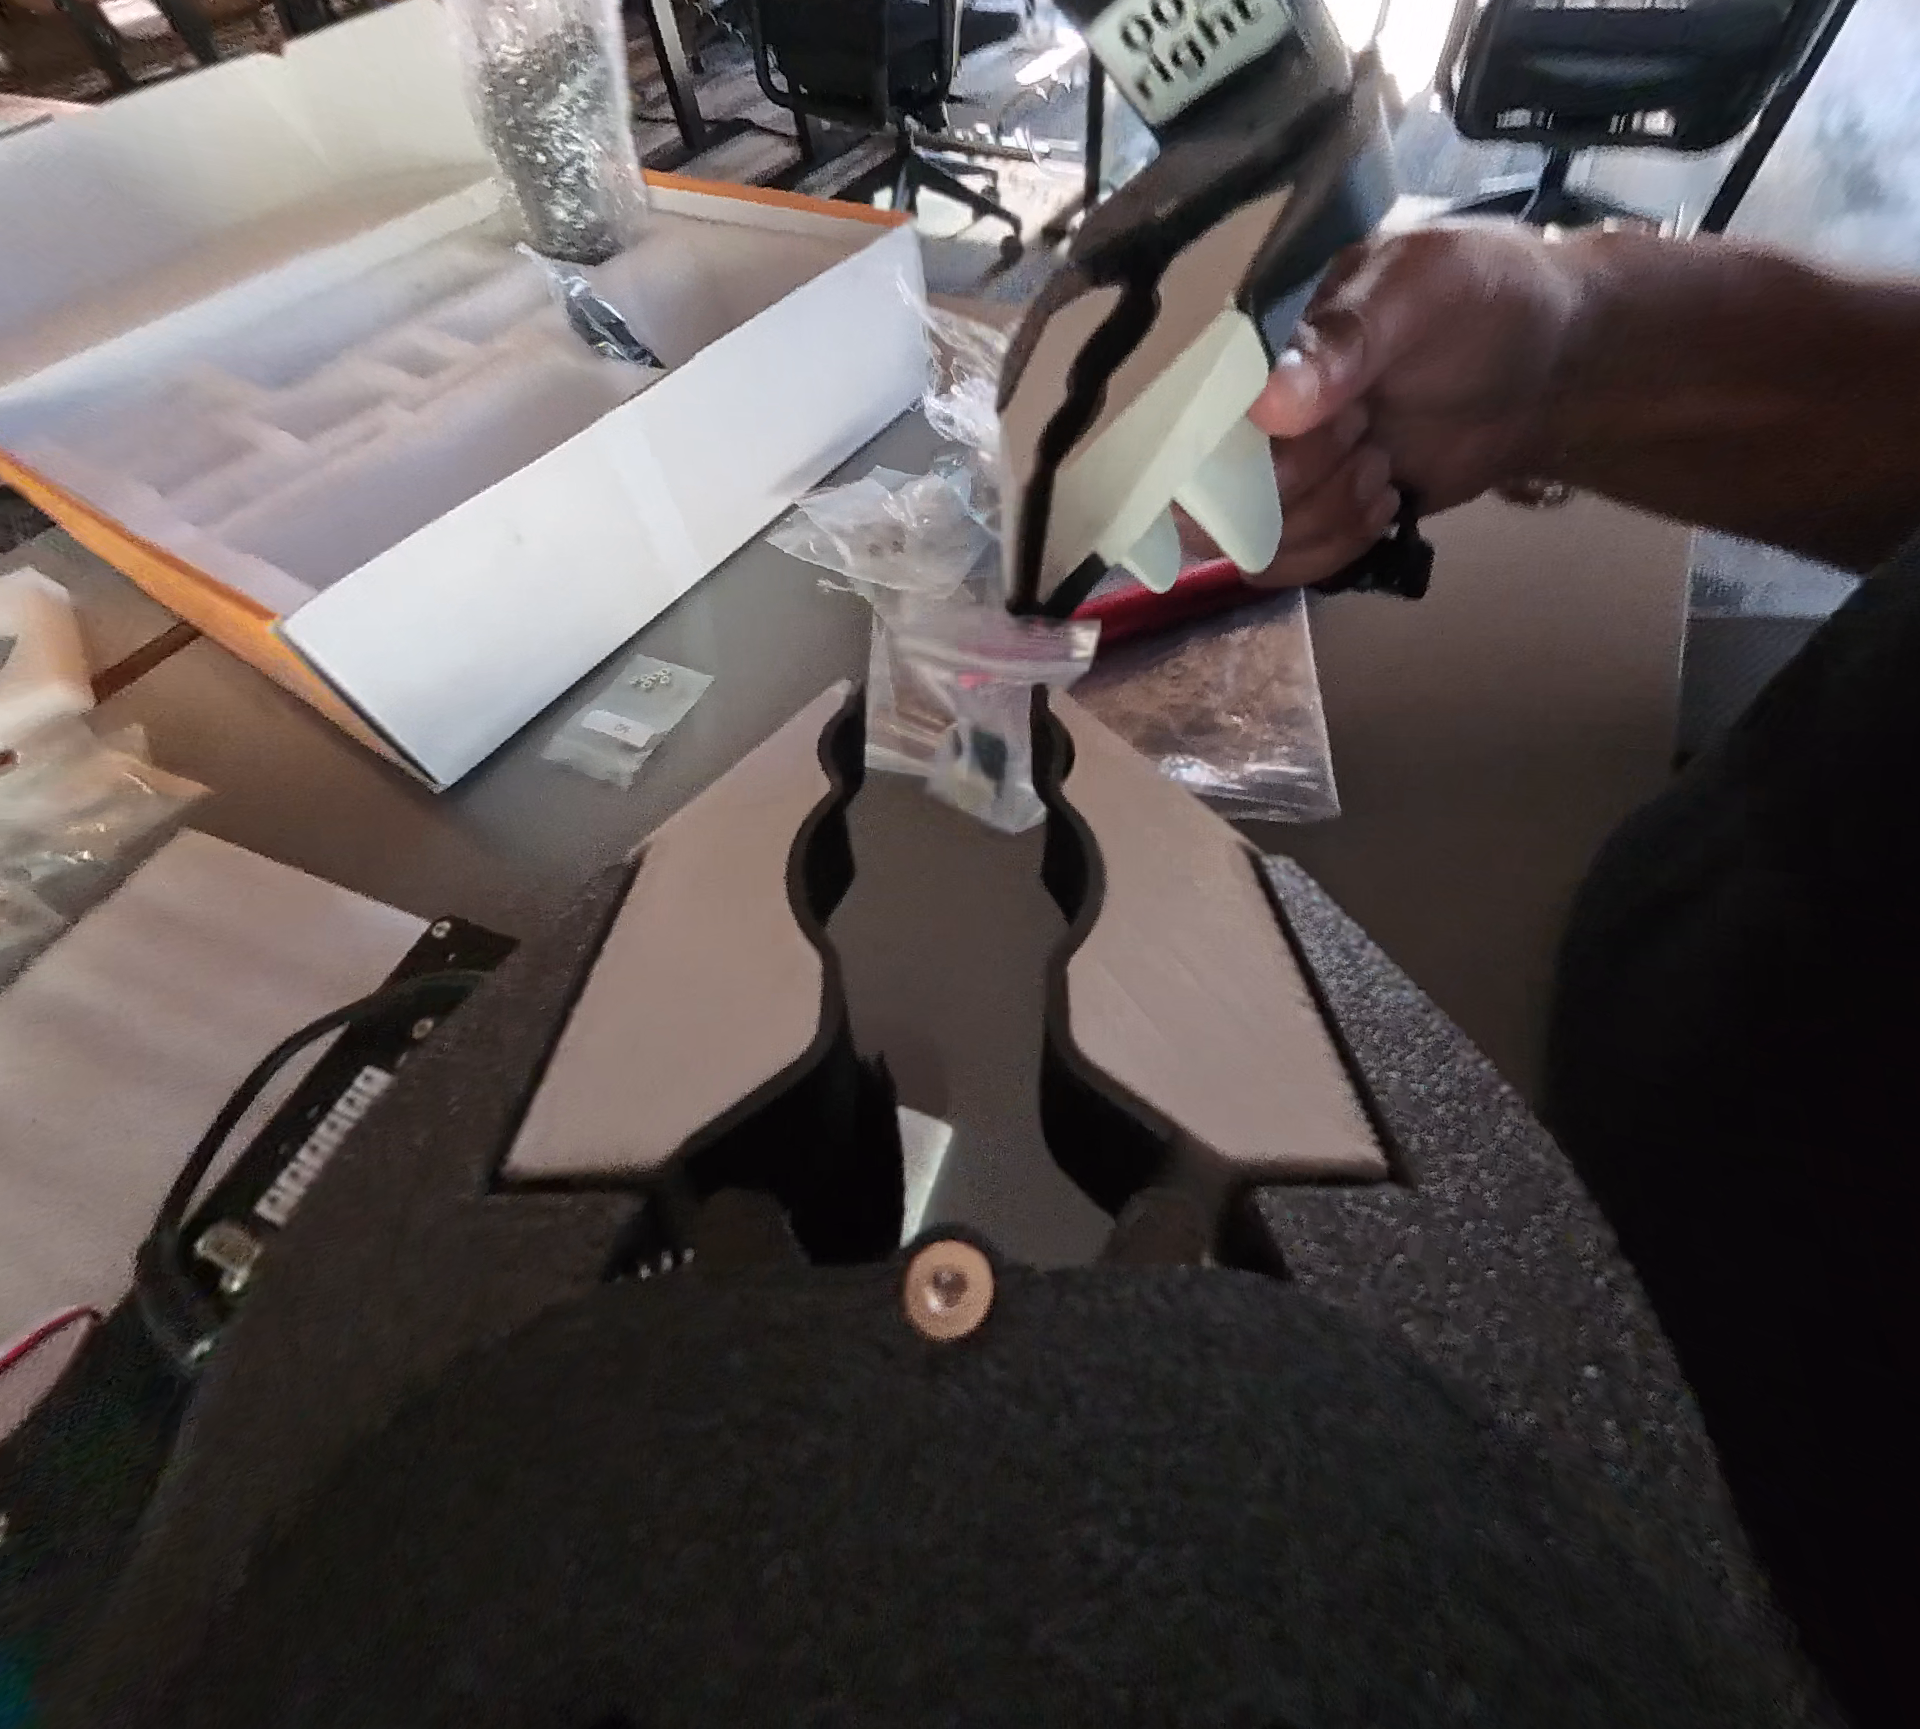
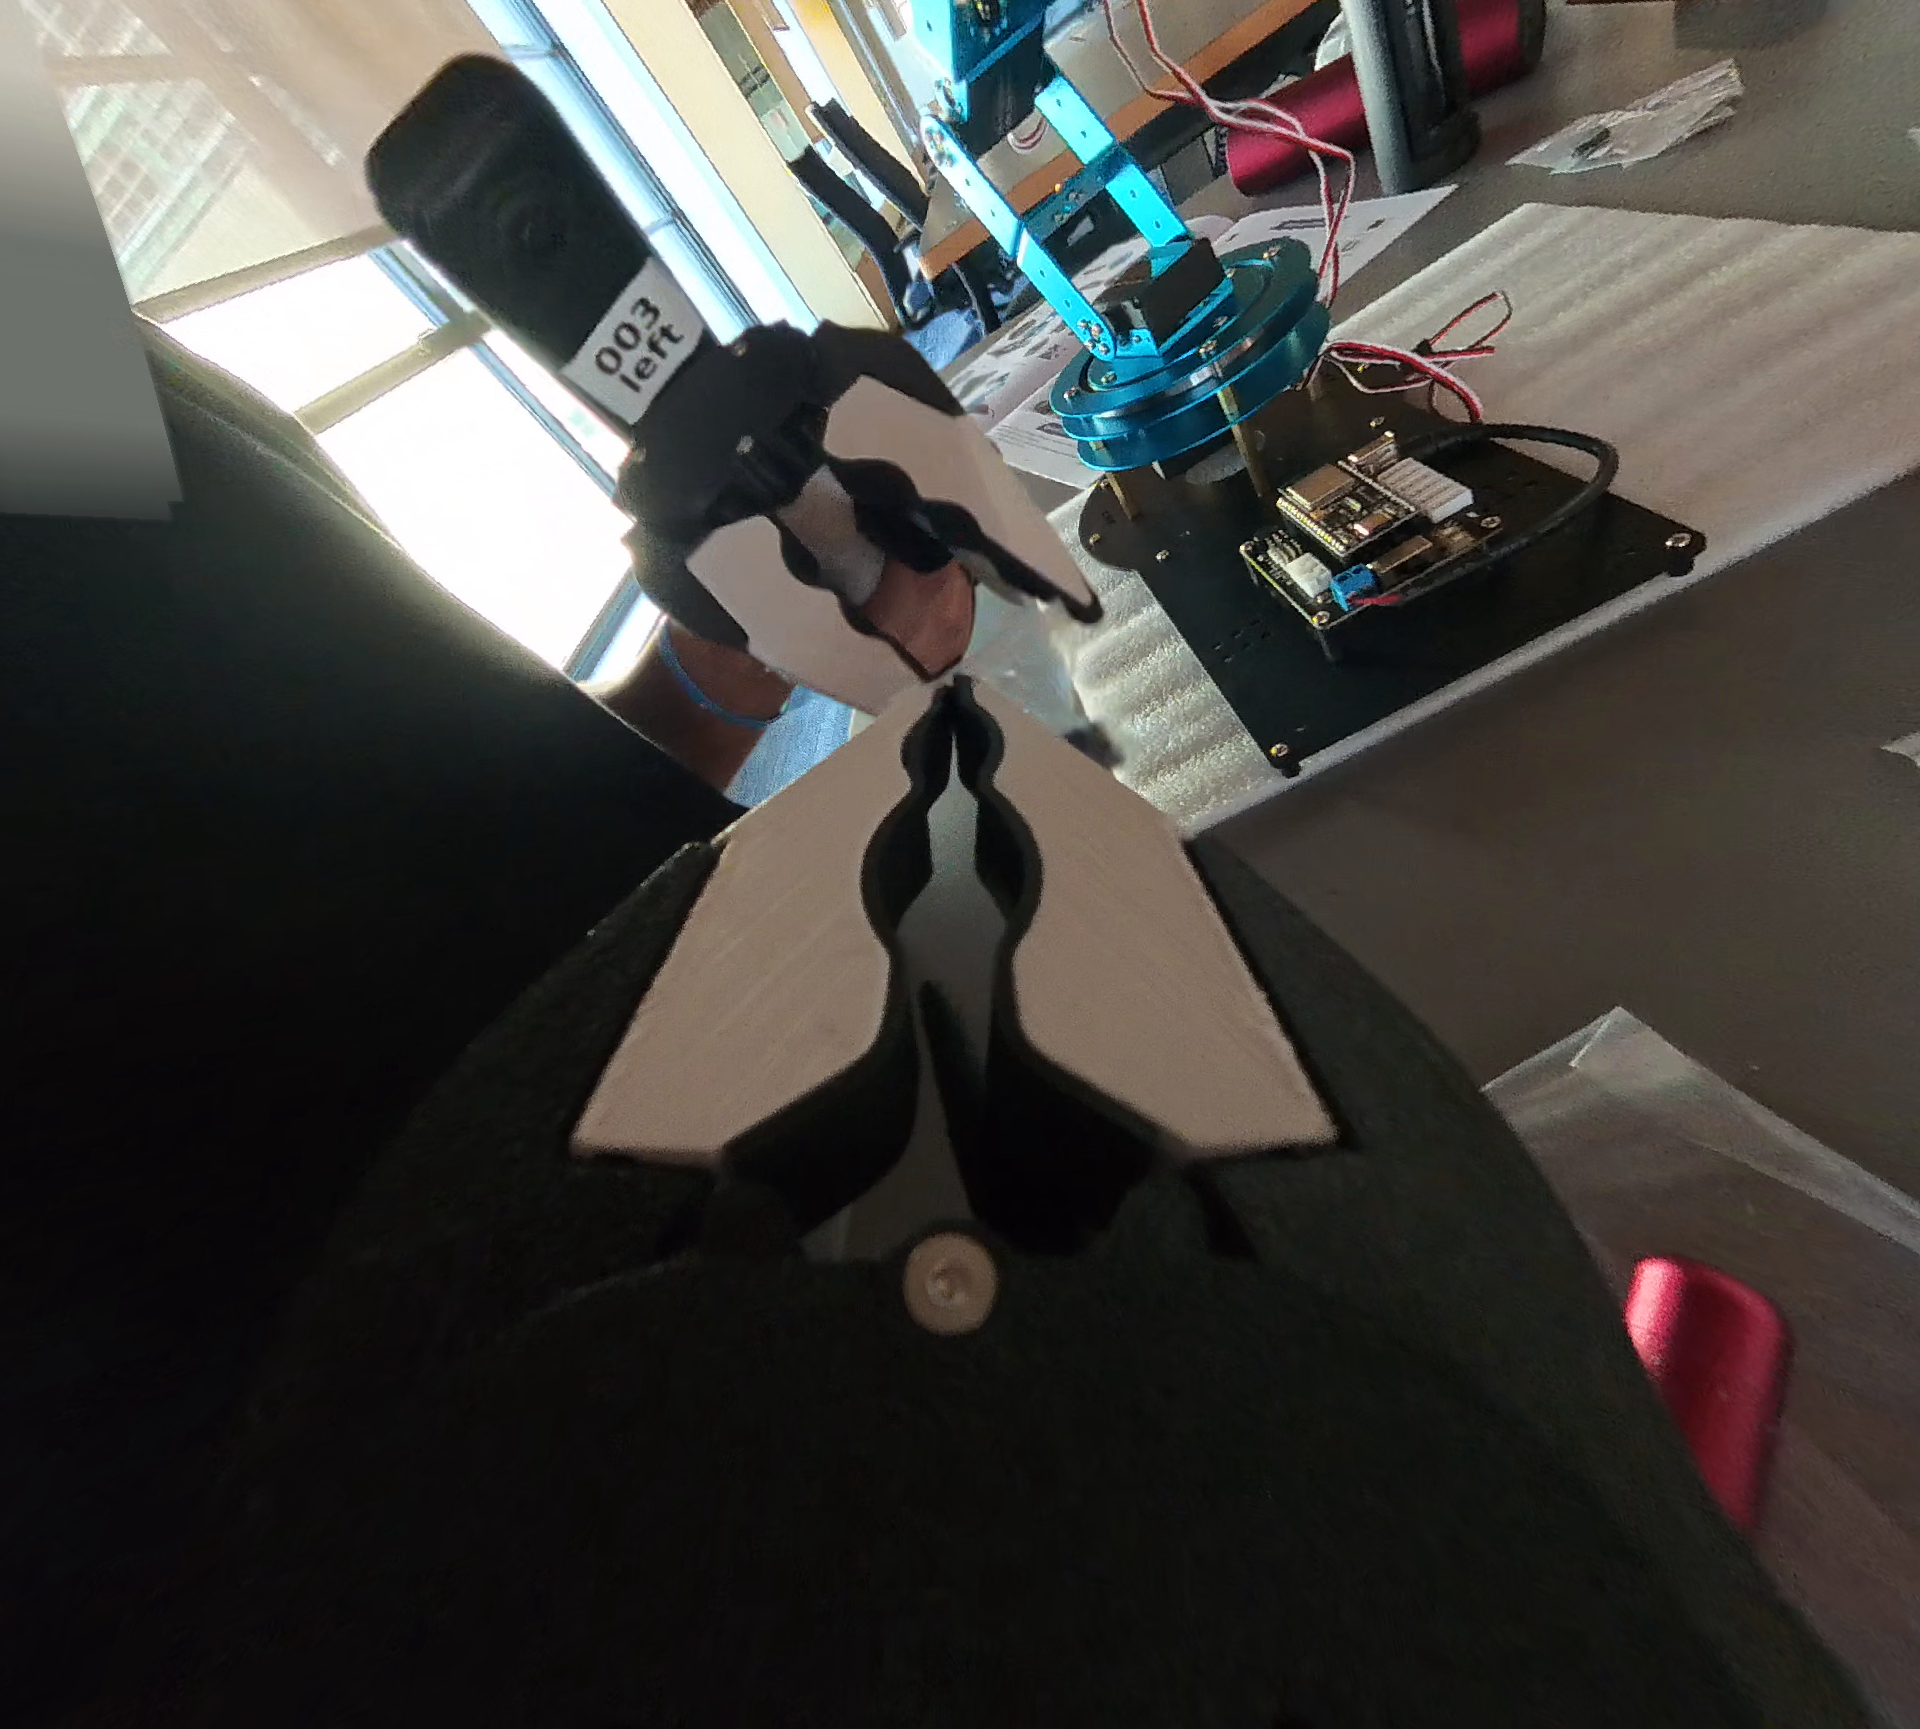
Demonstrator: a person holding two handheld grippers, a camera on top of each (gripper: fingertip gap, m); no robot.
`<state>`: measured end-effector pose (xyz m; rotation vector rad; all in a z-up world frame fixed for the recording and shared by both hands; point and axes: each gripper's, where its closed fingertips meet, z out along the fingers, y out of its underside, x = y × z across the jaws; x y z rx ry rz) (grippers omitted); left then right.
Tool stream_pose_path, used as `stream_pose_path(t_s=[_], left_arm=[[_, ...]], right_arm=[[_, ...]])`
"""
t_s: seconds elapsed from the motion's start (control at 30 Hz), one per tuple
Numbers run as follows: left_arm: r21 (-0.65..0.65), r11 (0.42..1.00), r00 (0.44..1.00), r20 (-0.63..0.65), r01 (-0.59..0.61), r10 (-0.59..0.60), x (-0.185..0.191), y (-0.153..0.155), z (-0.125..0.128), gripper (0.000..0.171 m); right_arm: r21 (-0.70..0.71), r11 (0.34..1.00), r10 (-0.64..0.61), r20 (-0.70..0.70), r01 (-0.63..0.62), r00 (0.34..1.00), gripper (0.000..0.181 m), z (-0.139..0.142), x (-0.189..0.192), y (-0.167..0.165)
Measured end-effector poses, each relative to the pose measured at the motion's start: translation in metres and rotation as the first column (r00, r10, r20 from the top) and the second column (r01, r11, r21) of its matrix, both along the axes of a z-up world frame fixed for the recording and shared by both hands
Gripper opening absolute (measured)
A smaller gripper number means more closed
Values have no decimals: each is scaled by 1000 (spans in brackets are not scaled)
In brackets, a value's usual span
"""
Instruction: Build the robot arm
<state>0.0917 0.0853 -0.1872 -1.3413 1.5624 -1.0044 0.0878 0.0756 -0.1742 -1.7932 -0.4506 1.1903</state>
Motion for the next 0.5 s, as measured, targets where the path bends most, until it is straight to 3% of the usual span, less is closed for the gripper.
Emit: stream_pose_path(t_s=[0.23,0.3,0.4,0.43,0.5], left_arm=[[-265,963,997,47,-44,58,-15,1,4,25],[-292,956,999,-2,-44,45,-17,-6,-9,25],[-243,965,990,-118,-99,72,-21,-5,-36,26],[-230,966,986,-146,-118,85,-20,-4,-43,26],[-233,963,979,-182,-139,97,-17,-3,-53,25]], right_arm=[[-54,996,-62,35,64,997,0,-15,7,10],[-92,984,-133,209,154,969,0,-39,25,14],[12,989,-132,521,147,843,4,-68,51,4],[26,987,-144,587,160,797,13,-76,60,5],[-25,992,-79,630,122,772,27,-90,61,7]])
